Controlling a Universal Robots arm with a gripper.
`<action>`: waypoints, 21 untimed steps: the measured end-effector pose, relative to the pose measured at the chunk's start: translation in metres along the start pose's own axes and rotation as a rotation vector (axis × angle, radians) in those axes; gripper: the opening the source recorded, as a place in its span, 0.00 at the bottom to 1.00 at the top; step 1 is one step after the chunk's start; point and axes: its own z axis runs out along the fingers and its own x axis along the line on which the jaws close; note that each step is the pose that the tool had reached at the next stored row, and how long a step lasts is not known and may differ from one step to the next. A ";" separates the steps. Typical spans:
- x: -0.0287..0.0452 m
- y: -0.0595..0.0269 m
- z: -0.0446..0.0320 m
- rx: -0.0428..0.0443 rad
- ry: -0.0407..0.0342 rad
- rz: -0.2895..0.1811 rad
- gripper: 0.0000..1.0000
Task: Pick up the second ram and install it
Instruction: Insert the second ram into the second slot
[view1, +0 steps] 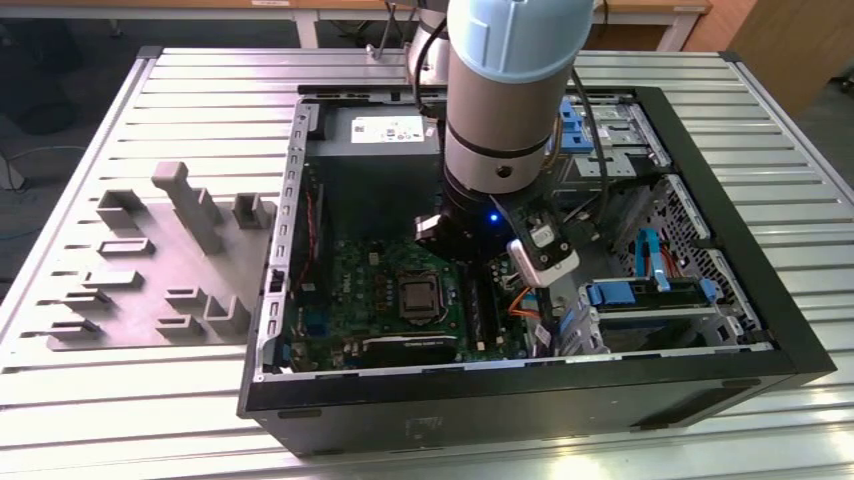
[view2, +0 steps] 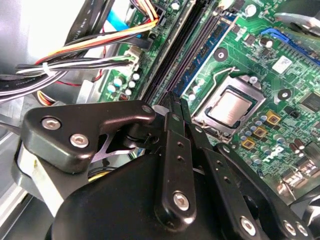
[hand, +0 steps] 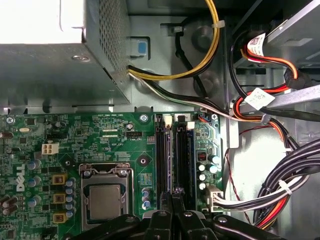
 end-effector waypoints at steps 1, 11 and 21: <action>0.0000 0.0000 0.0001 0.0001 0.0000 0.000 0.11; 0.0000 0.0000 0.0009 -0.0017 0.0001 -0.002 0.11; -0.0019 0.0000 0.0015 -0.0017 0.0001 -0.002 0.11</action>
